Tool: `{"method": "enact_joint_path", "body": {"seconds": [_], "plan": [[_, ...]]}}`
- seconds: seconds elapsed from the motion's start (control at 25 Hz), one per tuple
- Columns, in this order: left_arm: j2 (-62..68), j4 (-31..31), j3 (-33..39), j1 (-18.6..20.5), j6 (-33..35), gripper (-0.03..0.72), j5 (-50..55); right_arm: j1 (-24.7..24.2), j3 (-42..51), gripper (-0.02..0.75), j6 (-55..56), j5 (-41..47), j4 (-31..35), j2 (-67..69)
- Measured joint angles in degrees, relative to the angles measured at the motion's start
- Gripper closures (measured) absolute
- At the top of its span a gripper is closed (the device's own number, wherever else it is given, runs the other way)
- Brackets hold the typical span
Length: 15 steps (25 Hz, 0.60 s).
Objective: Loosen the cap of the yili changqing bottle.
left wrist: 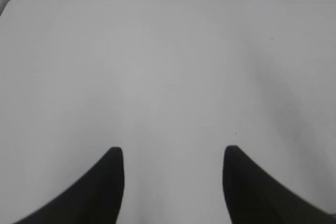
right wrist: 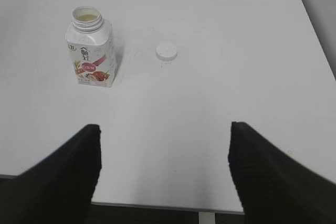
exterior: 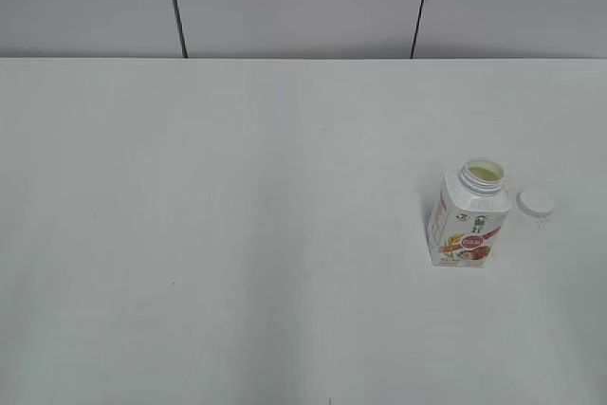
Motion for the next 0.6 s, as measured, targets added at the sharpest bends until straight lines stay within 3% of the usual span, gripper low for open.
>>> {"method": "enact_joint_path", "body": {"seconds": [0.6], "plan": [[0.0,0.0,0.0,0.0,0.0,0.316,0.0,3.9,0.0,0.145,0.2,-0.1,-0.2,0.0]]}}
